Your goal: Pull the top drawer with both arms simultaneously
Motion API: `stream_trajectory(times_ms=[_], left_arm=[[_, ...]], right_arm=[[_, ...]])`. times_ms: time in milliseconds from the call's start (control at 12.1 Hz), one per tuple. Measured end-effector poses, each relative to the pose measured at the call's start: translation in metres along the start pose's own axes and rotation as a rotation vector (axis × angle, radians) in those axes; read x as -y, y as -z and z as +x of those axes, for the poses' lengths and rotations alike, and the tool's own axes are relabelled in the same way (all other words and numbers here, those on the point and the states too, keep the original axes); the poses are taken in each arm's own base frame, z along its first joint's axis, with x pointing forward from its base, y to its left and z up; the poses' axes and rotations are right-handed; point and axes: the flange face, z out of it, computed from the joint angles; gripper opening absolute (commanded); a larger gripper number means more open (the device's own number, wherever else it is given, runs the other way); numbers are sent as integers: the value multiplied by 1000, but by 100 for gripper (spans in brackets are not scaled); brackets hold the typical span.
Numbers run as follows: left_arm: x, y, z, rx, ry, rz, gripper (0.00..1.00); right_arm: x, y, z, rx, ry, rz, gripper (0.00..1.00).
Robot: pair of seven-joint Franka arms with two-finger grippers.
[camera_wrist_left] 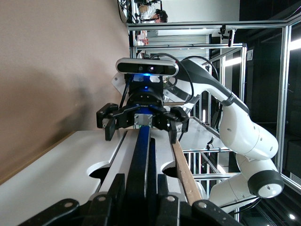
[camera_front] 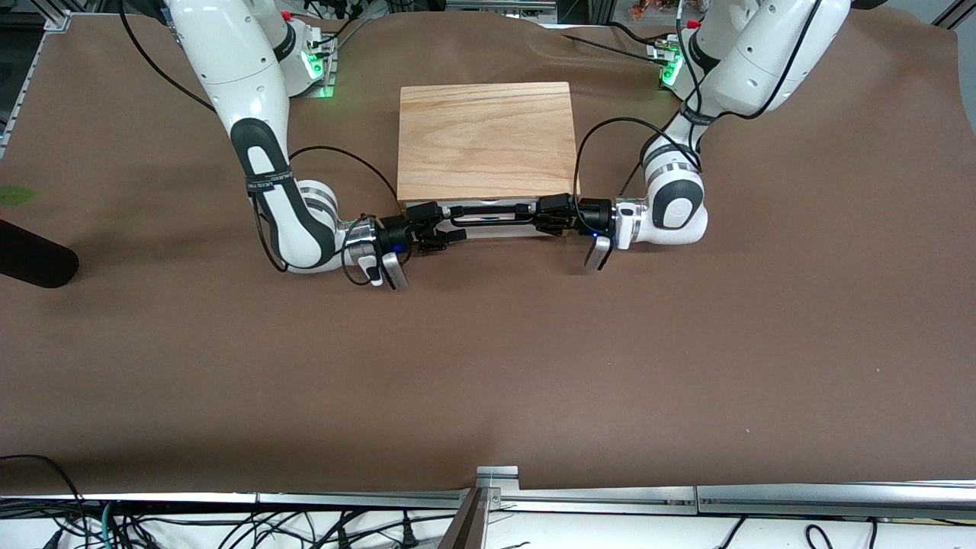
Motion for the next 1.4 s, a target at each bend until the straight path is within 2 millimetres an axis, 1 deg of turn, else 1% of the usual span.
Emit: stream_trajectory(times_ms=[83, 165, 248, 413, 495, 578, 660, 908, 990, 1073, 1155, 1238, 1320, 1403], left_arm=[[0, 0, 0, 0, 0, 0, 23], [0, 0, 0, 0, 0, 0, 26], [0, 0, 0, 0, 0, 0, 30], [0, 0, 0, -1, 0, 1, 42], [1, 1, -1, -2, 3, 1, 44], [2, 4, -1, -6, 6, 3, 43], [4, 9, -2, -13, 11, 7, 40], [8, 19, -1, -29, 15, 12, 21], [6, 19, -1, -28, 13, 2, 16], [3, 18, 0, -27, 10, -5, 15], [3, 18, 0, -26, 9, -7, 14], [2, 18, 0, -26, 15, -10, 6], [2, 18, 0, -26, 15, -10, 0], [2, 18, 0, -26, 15, -10, 0]], right_arm=[[-1, 0, -1, 0, 3, 0, 81], [-1, 0, -1, -1, 4, 1, 78], [-1, 0, -1, -1, 6, 2, 75], [0, 0, -1, -1, 8, 5, 61], [0, -1, -1, -1, 9, 6, 58], [0, -1, -1, 0, 9, 9, 52], [1, -1, -1, 1, 10, 12, 43], [1, -1, -1, 1, 10, 16, 9], [1, -1, -1, 1, 11, 18, 7], [2, -2, -1, 2, 11, 20, 4], [2, -2, -2, 2, 10, 20, 4], [3, -2, -2, 3, 11, 24, 4], [3, -2, -2, 3, 11, 24, 4], [3, -2, -2, 3, 11, 24, 4]])
